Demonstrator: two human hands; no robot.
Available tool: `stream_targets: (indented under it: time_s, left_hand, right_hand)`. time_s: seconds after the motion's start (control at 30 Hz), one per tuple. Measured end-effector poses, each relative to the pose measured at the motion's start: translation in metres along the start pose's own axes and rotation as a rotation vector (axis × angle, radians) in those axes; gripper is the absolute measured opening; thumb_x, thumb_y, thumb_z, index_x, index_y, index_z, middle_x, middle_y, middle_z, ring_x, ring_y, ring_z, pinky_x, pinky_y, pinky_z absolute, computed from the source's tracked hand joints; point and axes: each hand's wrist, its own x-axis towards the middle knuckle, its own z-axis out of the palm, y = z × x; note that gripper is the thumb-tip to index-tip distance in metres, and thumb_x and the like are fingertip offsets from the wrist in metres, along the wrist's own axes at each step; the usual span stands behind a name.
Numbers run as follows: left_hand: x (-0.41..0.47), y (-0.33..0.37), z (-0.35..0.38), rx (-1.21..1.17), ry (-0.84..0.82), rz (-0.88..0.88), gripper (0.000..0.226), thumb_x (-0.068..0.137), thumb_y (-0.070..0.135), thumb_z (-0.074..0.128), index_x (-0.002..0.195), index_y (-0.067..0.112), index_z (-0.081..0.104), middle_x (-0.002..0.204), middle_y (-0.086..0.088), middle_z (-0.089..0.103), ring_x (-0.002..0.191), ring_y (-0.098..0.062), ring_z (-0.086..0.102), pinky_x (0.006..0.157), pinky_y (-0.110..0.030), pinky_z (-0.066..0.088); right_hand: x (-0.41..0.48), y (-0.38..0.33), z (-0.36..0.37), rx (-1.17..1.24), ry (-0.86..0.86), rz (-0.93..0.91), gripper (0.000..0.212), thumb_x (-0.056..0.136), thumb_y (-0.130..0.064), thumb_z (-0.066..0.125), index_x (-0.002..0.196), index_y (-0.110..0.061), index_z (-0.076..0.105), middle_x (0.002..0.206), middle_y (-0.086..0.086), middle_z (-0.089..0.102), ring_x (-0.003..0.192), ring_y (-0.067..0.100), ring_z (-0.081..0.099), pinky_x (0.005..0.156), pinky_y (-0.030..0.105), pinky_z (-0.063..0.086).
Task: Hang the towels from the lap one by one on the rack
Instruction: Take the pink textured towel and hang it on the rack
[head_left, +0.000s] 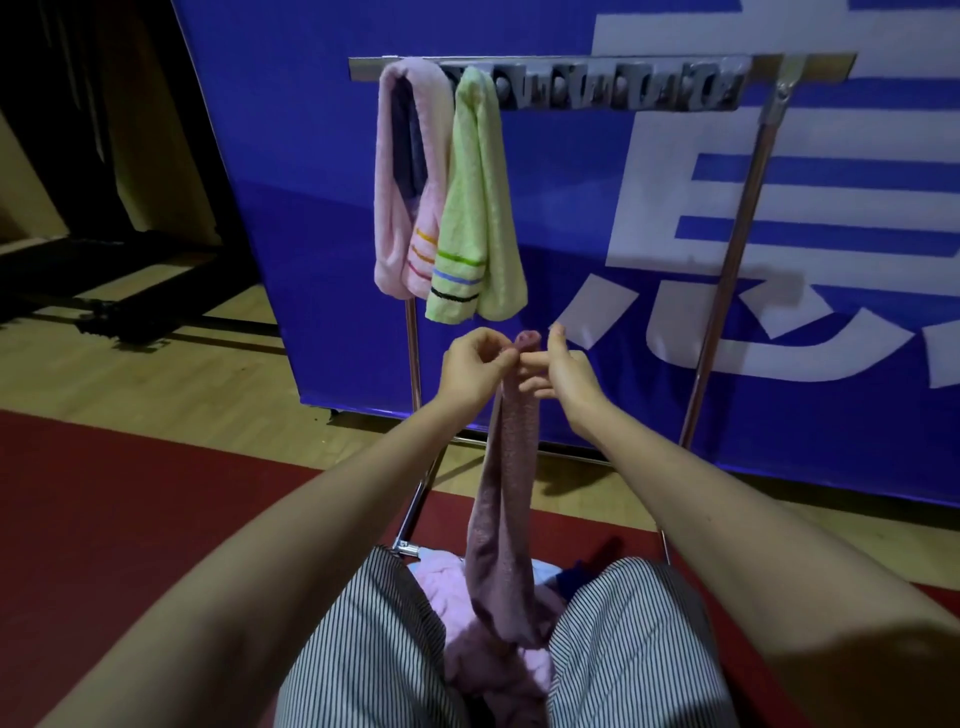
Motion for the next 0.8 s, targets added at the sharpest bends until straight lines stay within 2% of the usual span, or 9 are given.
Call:
stream_targets:
  time_s: [0.1, 0.13, 0.23, 0.33, 0.43, 0.5, 0.53, 0.63, 0.8]
  left_hand:
    - [0.006, 0.005, -0.009, -0.019, -0.01, 0.004, 0.005, 0.087, 0.007, 0.062, 0.091, 0.005, 0.064, 0.081, -0.001, 0.064, 0.081, -0.013, 0.063, 0.074, -0.024, 0.053]
    - [0.008, 0.008, -0.013, -0.032, -0.036, 0.015, 0.005, 0.086, 0.005, 0.062, 0.091, 0.004, 0.064, 0.08, -0.001, 0.063, 0.079, -0.012, 0.062, 0.075, -0.026, 0.053]
    - [0.015, 0.025, -0.028, -0.054, -0.172, 0.101, 0.01, 0.086, -0.001, 0.06, 0.083, 0.009, 0.062, 0.075, 0.0, 0.062, 0.066, 0.003, 0.06, 0.068, -0.016, 0.051]
    - [0.032, 0.05, -0.042, -0.072, -0.226, 0.173, 0.018, 0.086, -0.004, 0.059, 0.08, 0.013, 0.059, 0.075, -0.001, 0.06, 0.061, 0.006, 0.058, 0.065, -0.014, 0.049]
    - [0.05, 0.067, -0.048, -0.23, -0.109, 0.174, 0.012, 0.09, 0.001, 0.057, 0.096, 0.011, 0.059, 0.084, 0.0, 0.061, 0.071, 0.001, 0.059, 0.069, -0.017, 0.051]
    - [0.05, 0.064, -0.047, -0.288, -0.179, 0.077, 0.032, 0.091, 0.009, 0.057, 0.123, 0.006, 0.051, 0.1, -0.003, 0.06, 0.088, -0.008, 0.06, 0.076, -0.021, 0.053]
    - [0.048, 0.056, -0.046, -0.316, -0.297, 0.029, 0.042, 0.091, 0.013, 0.058, 0.13, 0.004, 0.047, 0.109, -0.006, 0.061, 0.097, -0.013, 0.061, 0.082, -0.023, 0.053]
    - [0.044, 0.028, -0.044, -0.318, -0.572, -0.061, 0.057, 0.079, 0.03, 0.07, 0.128, 0.005, 0.054, 0.124, -0.015, 0.06, 0.114, -0.024, 0.058, 0.098, -0.034, 0.048]
    - [0.037, 0.013, -0.039, -0.359, -0.493, -0.139, 0.025, 0.088, 0.008, 0.06, 0.113, 0.006, 0.058, 0.101, -0.007, 0.064, 0.094, -0.019, 0.062, 0.087, -0.033, 0.05]
  right_hand:
    - [0.004, 0.008, -0.013, -0.113, -0.003, -0.177, 0.025, 0.095, -0.029, 0.051, 0.104, -0.011, 0.065, 0.088, -0.001, 0.063, 0.081, 0.011, 0.058, 0.07, 0.021, 0.045]
    - [0.005, 0.01, -0.018, -0.135, 0.009, -0.209, 0.024, 0.091, -0.026, 0.057, 0.11, -0.011, 0.059, 0.097, -0.001, 0.059, 0.09, 0.012, 0.055, 0.073, 0.02, 0.044]
    - [0.005, 0.006, -0.03, -0.109, -0.062, -0.105, 0.057, 0.086, -0.032, 0.064, 0.134, -0.013, 0.04, 0.118, 0.0, 0.047, 0.107, 0.011, 0.046, 0.086, 0.023, 0.038]
    - [0.007, -0.02, -0.034, -0.08, -0.21, -0.125, 0.029, 0.09, -0.027, 0.059, 0.115, -0.013, 0.057, 0.104, -0.003, 0.063, 0.093, 0.008, 0.057, 0.086, 0.025, 0.046]
    - [0.016, -0.05, -0.029, 0.137, -0.071, -0.258, 0.001, 0.087, -0.016, 0.063, 0.088, -0.016, 0.062, 0.086, -0.002, 0.066, 0.082, 0.013, 0.062, 0.079, 0.027, 0.052]
    - [0.019, -0.053, -0.022, 0.192, -0.007, -0.295, 0.007, 0.085, -0.012, 0.065, 0.081, -0.017, 0.061, 0.082, 0.0, 0.065, 0.076, 0.012, 0.062, 0.071, 0.024, 0.052]
    - [0.018, -0.049, -0.018, 0.181, -0.01, -0.287, 0.008, 0.085, -0.011, 0.065, 0.082, -0.017, 0.061, 0.083, 0.0, 0.065, 0.075, 0.011, 0.062, 0.068, 0.022, 0.051]
    - [0.009, -0.03, -0.012, 0.147, -0.061, -0.246, 0.006, 0.085, -0.008, 0.063, 0.088, -0.013, 0.061, 0.085, 0.0, 0.065, 0.078, 0.01, 0.062, 0.064, 0.016, 0.052]
    - [0.006, -0.02, -0.015, 0.216, -0.04, -0.208, 0.02, 0.085, -0.012, 0.064, 0.104, -0.007, 0.062, 0.092, 0.002, 0.067, 0.087, 0.016, 0.064, 0.075, 0.026, 0.052]
